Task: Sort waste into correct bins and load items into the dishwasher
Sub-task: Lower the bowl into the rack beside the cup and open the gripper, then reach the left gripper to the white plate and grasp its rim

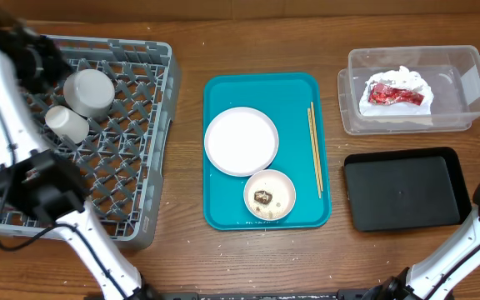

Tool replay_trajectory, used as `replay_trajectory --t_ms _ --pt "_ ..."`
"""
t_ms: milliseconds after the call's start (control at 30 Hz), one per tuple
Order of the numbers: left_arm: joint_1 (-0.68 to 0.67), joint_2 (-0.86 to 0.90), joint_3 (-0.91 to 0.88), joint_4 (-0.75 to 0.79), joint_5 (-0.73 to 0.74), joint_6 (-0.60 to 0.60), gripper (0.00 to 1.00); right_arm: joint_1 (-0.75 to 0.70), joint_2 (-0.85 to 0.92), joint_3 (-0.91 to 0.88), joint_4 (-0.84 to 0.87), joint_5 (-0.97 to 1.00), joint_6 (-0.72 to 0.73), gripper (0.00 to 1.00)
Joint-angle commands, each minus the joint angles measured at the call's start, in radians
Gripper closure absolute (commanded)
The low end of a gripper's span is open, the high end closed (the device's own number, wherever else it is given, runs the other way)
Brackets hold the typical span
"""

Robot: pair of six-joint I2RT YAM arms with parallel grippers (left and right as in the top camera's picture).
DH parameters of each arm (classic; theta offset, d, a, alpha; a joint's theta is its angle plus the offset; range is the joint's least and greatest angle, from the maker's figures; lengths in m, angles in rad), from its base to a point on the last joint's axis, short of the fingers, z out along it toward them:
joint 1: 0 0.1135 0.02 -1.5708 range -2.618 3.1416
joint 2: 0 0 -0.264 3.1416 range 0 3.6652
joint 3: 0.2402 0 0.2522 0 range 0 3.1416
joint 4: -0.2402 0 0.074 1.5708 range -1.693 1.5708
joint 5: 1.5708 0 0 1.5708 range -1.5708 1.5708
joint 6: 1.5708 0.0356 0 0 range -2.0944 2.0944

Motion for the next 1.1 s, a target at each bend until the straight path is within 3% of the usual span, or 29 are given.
replay_trajectory --t_ms 0,367,567,767,900,1033,1067 --pt "-0.086 -0.004 -0.037 -0.030 -0.384 0.029 0.96 -0.003 -0.014 0.018 0.002 0.000 -0.004 0.00" --pt "-0.111 -0.004 -0.227 0.110 -0.509 -0.002 0.96 -0.003 -0.014 0.018 0.002 0.000 -0.004 0.00" --pt "-0.083 -0.005 -0.223 0.207 -0.529 0.000 0.96 -0.003 -0.014 0.018 0.002 0.000 -0.004 0.00" --pt "-0.084 -0.016 -0.129 0.151 -0.504 -0.068 0.96 -0.003 -0.014 0.018 0.002 0.000 -0.004 0.00" --pt "-0.084 -0.047 0.046 0.045 -0.338 -0.066 0.96 -0.003 -0.014 0.018 0.002 0.000 -0.004 0.00" --pt "-0.098 -0.095 0.128 -0.005 0.007 -0.064 0.96 -0.003 -0.014 0.018 0.002 0.000 -0.004 0.00" --pt "-0.105 -0.109 0.130 -0.019 0.132 -0.064 0.82 -0.003 -0.014 0.018 0.002 0.000 -0.004 0.00"
